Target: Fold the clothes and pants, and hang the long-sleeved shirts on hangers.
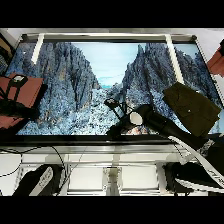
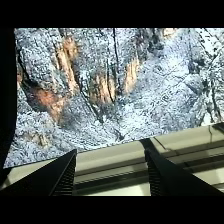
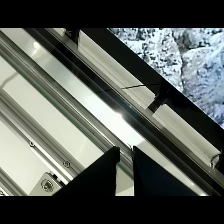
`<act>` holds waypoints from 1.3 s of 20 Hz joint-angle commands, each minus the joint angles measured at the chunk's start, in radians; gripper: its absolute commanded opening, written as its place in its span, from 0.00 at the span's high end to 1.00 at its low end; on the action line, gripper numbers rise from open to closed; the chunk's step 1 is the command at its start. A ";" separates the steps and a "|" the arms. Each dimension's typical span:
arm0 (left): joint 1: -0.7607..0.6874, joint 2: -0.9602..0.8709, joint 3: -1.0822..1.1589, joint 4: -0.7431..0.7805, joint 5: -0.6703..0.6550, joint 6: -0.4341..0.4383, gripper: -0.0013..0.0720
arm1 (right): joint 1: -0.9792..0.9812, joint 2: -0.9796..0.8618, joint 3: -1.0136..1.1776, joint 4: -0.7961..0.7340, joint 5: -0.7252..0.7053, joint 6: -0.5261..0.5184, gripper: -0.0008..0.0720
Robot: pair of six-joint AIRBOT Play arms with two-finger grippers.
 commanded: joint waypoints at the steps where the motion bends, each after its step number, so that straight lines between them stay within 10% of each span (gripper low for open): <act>1: 0.000 -0.002 0.000 -0.021 0.005 0.001 0.29 | 0.001 0.000 0.000 0.001 0.000 -0.001 0.82; 5: 0.000 -0.057 0.000 0.377 0.104 0.012 0.29 | 0.001 0.000 0.000 0.000 -0.002 -0.002 0.82; 9: 0.017 -0.187 0.000 0.727 0.208 -0.226 0.29 | 0.001 0.000 0.000 0.001 0.004 -0.001 0.82; 26: 0.169 -0.488 -0.002 0.859 0.338 -0.313 0.29 | 0.001 0.000 0.000 0.024 0.007 0.000 0.82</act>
